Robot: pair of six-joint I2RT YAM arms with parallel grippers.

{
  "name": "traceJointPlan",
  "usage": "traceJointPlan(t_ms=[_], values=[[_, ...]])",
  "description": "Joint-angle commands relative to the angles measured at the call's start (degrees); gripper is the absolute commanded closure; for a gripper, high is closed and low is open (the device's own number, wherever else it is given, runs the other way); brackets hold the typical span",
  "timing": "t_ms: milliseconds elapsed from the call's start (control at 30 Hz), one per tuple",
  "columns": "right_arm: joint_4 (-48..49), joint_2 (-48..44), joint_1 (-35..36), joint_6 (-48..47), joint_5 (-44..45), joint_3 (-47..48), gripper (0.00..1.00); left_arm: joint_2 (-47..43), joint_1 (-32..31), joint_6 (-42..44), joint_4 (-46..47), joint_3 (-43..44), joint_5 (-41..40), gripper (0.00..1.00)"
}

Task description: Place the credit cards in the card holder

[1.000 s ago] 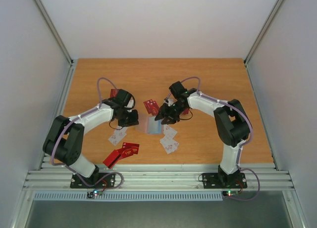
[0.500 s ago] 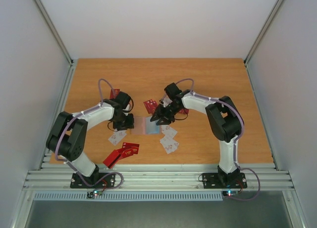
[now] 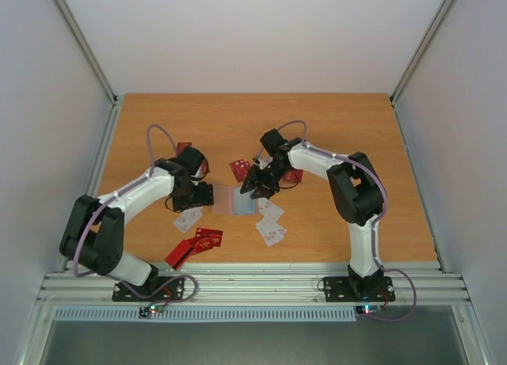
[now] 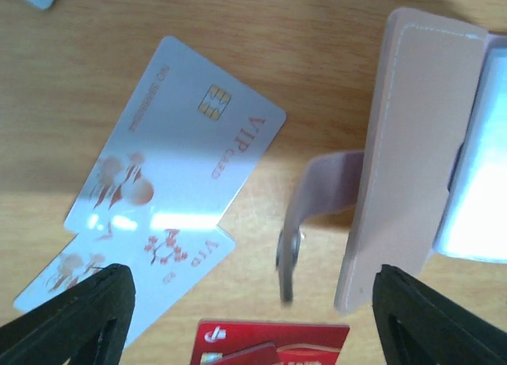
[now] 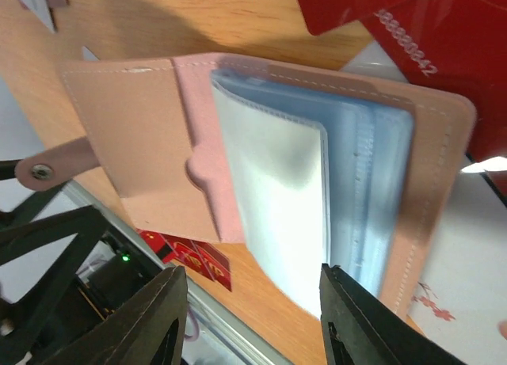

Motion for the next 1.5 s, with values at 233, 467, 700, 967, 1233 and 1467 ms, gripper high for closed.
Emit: traceJointPlan(t_ms=[233,467,700,967,1233,1467], values=[[-18.31,-6.50,2.29,-16.51,9.78,6.84,0.46,-15.61,0.27,-7.90,-12.79,-5.50,-5.12,0.08],[-16.94,-8.38,8.82,-18.35,7.14,6.61,0.49,-27.68,0.27,-21.01,-23.34,-10.39,-6.94,0.14],[-8.58,-4.29,17.03,-13.02,2.44,7.94,0.56,-35.08,0.24,-33.55,-26.75,-16.70,-4.89,0.17],[-3.28,2.36,21.61,-10.52,-2.55,11.69,0.65,-48.89,0.28,-47.58,-26.92,-27.21,-0.82,0.20],[-5.39,6.37,21.76,-10.83,0.63,15.28,0.69,-44.85,0.28,-52.14,-31.24,-26.36,-4.02,0.18],[-6.15,9.50,21.76,-9.65,1.51,19.69,0.70,-33.12,0.28,-48.65,-31.83,-22.58,-1.11,0.22]])
